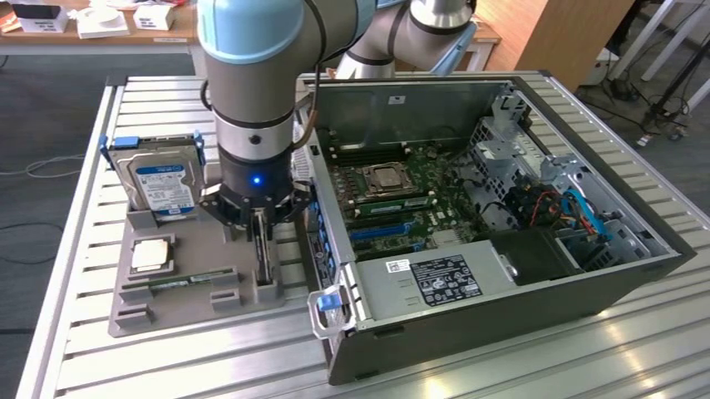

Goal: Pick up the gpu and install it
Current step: 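Pick up the gpu and move the gpu toward the slot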

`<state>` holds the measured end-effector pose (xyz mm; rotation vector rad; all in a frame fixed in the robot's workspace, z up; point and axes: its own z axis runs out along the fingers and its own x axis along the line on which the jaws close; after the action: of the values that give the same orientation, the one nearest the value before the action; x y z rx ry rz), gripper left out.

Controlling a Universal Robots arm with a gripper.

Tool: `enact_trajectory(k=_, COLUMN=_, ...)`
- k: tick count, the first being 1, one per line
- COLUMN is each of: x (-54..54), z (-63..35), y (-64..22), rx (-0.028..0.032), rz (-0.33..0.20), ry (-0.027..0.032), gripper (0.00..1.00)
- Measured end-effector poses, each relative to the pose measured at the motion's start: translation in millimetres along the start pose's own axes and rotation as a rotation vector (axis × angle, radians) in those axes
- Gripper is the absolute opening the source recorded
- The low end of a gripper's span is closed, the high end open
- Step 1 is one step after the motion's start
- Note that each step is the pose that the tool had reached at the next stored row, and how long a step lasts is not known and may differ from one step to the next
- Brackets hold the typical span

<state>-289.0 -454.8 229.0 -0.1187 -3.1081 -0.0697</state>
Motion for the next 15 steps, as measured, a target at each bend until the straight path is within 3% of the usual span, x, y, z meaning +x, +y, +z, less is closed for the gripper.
enact_trajectory(k=15, x=-0.9, z=0.1, y=0.1, rx=-0.0002, rz=0.0, ry=-0.0003, gripper=0.33)
